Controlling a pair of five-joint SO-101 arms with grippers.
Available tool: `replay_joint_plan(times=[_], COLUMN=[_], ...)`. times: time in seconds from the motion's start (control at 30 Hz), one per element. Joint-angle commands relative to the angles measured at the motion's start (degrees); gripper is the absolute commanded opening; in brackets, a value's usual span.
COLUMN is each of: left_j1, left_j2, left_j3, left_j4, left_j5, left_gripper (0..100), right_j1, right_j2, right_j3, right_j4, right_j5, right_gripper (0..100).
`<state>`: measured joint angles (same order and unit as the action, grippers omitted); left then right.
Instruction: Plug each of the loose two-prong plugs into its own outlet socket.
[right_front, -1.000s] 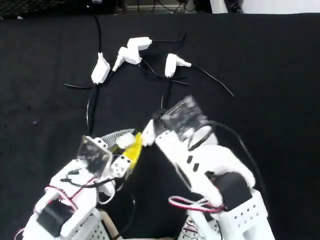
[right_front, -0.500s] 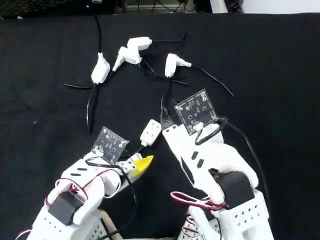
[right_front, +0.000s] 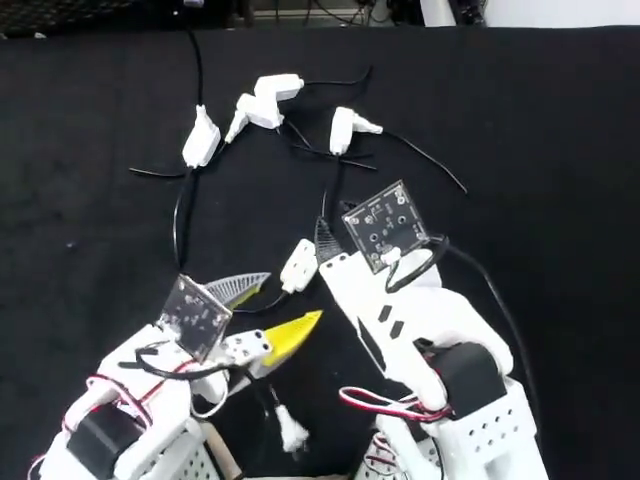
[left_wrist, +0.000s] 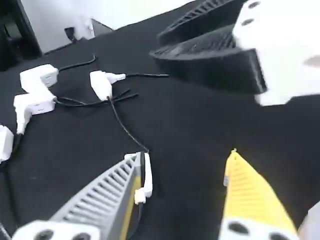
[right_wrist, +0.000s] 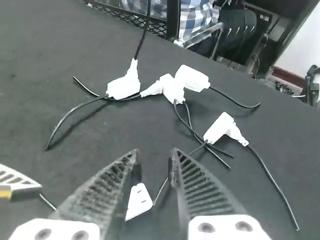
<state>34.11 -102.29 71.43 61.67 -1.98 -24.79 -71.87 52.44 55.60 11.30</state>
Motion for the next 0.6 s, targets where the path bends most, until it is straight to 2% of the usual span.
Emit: replay_joint_plan(times=[0.0,0.27,0.4,0.57], left_j1=[-3.47,-4.44,-9.01,-9.36], left_j2=[0.70,0.70,0.79,0.88], left_j3=[-0.66,5.93,4.62,3.12], left_j4=[2.20,11.78,12.04,14.24], left_j5=[-0.44,-1.85,-0.53,-6.33], left_gripper=[27,27,27,27], right_j1=[-0.79,-0.79,-0.79,-1.05], right_j2=[-0.48,-0.31,-0.31,-0.31], right_j3=[0.31,0.66,2.86,6.55], right_j4=[-1.23,-1.93,-4.57,-8.00], right_j5=[-0.26,-0.26,-0.26,-0.18], right_gripper=[10.6,10.6,10.8,10.9])
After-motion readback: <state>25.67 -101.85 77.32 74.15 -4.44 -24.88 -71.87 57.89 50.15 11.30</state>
